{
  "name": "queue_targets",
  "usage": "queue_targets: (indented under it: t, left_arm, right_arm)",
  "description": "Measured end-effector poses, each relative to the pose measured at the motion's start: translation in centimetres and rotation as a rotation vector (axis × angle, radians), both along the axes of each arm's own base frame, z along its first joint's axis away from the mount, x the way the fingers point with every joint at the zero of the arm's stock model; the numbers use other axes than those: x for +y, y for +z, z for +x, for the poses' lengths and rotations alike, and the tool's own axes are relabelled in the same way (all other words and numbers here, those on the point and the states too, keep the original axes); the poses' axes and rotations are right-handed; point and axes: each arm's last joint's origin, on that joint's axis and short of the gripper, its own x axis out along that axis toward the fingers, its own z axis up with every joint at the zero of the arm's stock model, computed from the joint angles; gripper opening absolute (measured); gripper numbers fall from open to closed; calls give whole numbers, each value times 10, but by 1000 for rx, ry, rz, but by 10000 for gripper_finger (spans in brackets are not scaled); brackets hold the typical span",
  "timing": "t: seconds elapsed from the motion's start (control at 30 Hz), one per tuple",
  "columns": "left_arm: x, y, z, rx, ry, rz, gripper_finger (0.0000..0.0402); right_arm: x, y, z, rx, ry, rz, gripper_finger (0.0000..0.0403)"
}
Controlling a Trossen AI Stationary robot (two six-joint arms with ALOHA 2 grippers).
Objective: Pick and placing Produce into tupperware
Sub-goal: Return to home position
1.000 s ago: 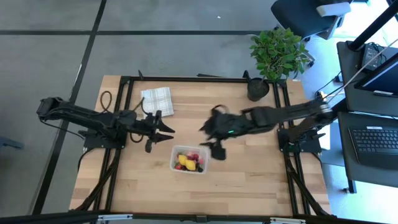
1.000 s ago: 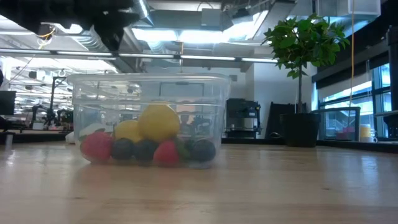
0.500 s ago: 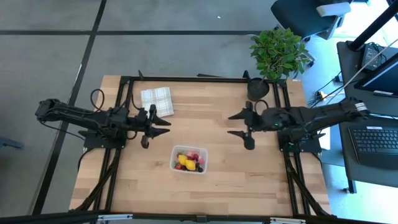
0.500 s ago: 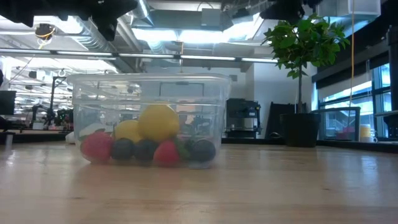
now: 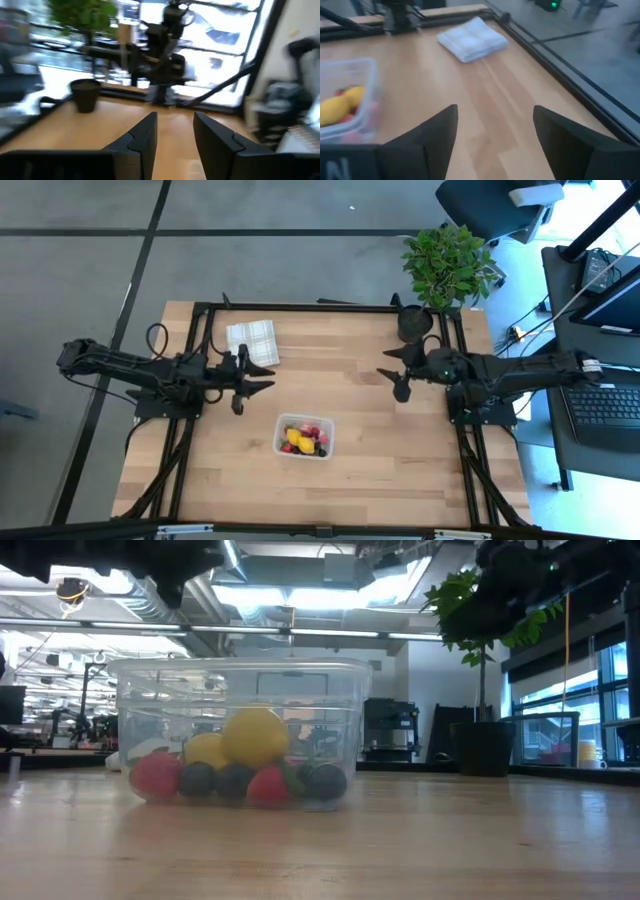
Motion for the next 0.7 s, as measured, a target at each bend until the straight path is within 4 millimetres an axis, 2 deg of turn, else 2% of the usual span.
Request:
queue_targets:
  t: [0.1, 0.23, 0.47, 0.7]
  left_arm:
    - [4, -5, 0, 65, 121, 101, 112]
    - [11, -6, -5, 89, 268, 111, 92]
    - [19, -8, -19, 157, 308, 139, 57]
    - [21, -7, -27, 166, 324, 172, 32]
  right_arm:
    - [-7, -3, -4, 8, -32, -19, 242]
    - [-12, 1, -15, -19, -46, -34, 199]
    - [-11, -1, -42, -107, -51, -45, 120]
    - [-9, -23, -64, -180, -56, -41, 67]
